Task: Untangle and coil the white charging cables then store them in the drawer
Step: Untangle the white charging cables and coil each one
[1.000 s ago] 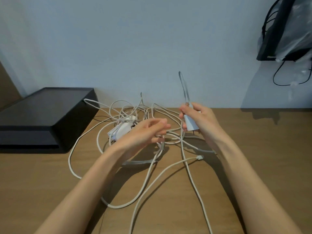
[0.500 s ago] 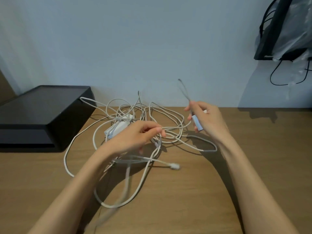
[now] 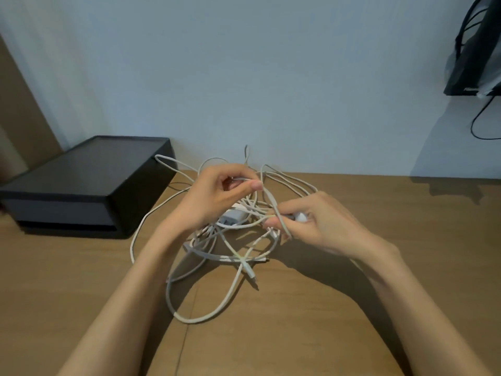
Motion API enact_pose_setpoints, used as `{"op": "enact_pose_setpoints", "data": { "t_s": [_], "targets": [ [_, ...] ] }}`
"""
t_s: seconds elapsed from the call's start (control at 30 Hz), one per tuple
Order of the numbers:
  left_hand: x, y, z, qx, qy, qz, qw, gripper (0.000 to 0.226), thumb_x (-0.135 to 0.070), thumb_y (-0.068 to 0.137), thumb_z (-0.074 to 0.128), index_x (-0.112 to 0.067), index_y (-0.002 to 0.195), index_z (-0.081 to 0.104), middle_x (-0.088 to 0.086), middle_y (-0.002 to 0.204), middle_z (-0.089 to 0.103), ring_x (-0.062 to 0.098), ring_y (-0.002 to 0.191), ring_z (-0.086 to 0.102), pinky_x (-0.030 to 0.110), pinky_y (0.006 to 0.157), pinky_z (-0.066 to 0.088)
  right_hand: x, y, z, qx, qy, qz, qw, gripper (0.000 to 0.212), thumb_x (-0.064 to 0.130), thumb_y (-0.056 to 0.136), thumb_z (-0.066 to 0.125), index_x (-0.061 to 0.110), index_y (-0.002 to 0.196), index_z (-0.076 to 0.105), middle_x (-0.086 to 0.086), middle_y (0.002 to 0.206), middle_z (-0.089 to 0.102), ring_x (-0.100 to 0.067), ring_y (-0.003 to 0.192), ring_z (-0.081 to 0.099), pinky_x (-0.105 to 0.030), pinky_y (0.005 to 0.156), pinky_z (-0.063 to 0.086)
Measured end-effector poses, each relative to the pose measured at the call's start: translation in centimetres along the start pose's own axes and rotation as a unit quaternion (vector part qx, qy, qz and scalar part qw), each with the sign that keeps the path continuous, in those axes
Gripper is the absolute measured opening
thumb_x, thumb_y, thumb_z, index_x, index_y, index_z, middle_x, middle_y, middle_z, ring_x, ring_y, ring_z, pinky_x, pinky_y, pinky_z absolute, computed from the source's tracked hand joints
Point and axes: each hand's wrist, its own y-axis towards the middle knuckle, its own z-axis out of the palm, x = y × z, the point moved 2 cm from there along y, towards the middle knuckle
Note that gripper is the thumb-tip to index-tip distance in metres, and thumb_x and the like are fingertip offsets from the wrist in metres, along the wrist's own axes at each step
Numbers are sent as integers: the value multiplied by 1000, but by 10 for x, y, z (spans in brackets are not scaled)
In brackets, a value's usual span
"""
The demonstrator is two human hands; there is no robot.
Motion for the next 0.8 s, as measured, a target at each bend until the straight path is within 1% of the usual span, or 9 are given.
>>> {"op": "enact_pose_setpoints", "data": {
  "t_s": [0.07, 0.13, 0.23, 0.3, 0.37, 0.43, 0.53, 0.63, 0.8],
  "targets": [
    [6, -1, -3, 29, -23, -32, 999, 17, -27, 88, 60, -16, 94, 73, 13, 80, 65, 17, 67, 51, 22, 61, 41, 4, -2, -2, -18, 112, -14, 993, 13, 42, 85, 66, 50, 76, 71, 14, 66, 66, -8, 64, 56, -33, 61, 47],
    [9, -1, -6, 41, -49, -59, 996, 20, -26, 91, 56, -19, 96, 74, -5, 81, 70, 8, 69, 58, 17, 61, 45, 12, -2, -5, -46, 224, -23, 973, 14, 24, 86, 68, 33, 80, 76, 8, 63, 66, -4, 54, 53, -22, 52, 43],
    [6, 0, -1, 39, -64, -70, 995, 22, -24, 94, 51, -22, 100, 72, -17, 60, 59, -1, 53, 44, 10, 51, 33, 15, -1, -7, -95, 303, -8, 948, 15, 12, 89, 64, 15, 79, 75, -8, 61, 61, -9, 47, 47, -23, 46, 39],
    [4, -1, 5, 39, -70, -66, 995, 24, -25, 95, 49, -22, 103, 72, -15, 59, 58, -2, 55, 43, 9, 55, 32, 11, 1, -5, -129, 317, 1, 940, 15, 17, 90, 62, 12, 81, 73, -7, 61, 60, -13, 45, 48, -25, 45, 41],
    [6, 0, 9, 48, -53, -60, 996, 25, -34, 94, 50, -31, 103, 73, 9, 65, 52, 19, 59, 38, 22, 57, 29, 4, 4, -4, -170, 332, 26, 928, 13, 23, 91, 61, 14, 84, 67, -5, 61, 61, -14, 43, 49, -23, 41, 40],
    [10, 1, 13, 56, -32, -58, 996, 23, -37, 93, 51, -36, 103, 72, 10, 62, 44, 24, 55, 32, 25, 52, 25, -4, 7, -3, -208, 343, 58, 914, 9, 26, 91, 61, 18, 94, 61, -6, 61, 63, -14, 42, 49, -21, 39, 40],
    [12, 1, 23, 62, 9, -38, 997, 22, -34, 93, 53, -33, 108, 69, -4, 55, 49, 6, 44, 35, 14, 45, 25, -12, 8, -2, -239, 328, 83, 910, 15, 31, 92, 60, 33, 106, 66, -4, 63, 64, -19, 47, 53, -28, 43, 46],
    [13, 0, 27, 51, 143, 6, 988, 24, -36, 92, 53, -35, 112, 67, -22, 59, 54, 1, 56, 48, 12, 50, 29, -25, 7, -2, -289, 314, 115, 897, 14, 36, 91, 61, 36, 100, 72, 2, 61, 64, -17, 53, 54, -33, 50, 50],
    [-2, -5, 29, -30, 354, 201, 913, 33, -38, 97, 41, -22, 95, 70, -11, 78, 59, 16, 63, 59, 26, 45, 45, -41, 1, -10, -350, 4, 173, 921, 20, 41, 91, 59, 35, 103, 74, 2, 88, 75, -23, 87, 67, -30, 67, 46]
  ]
}}
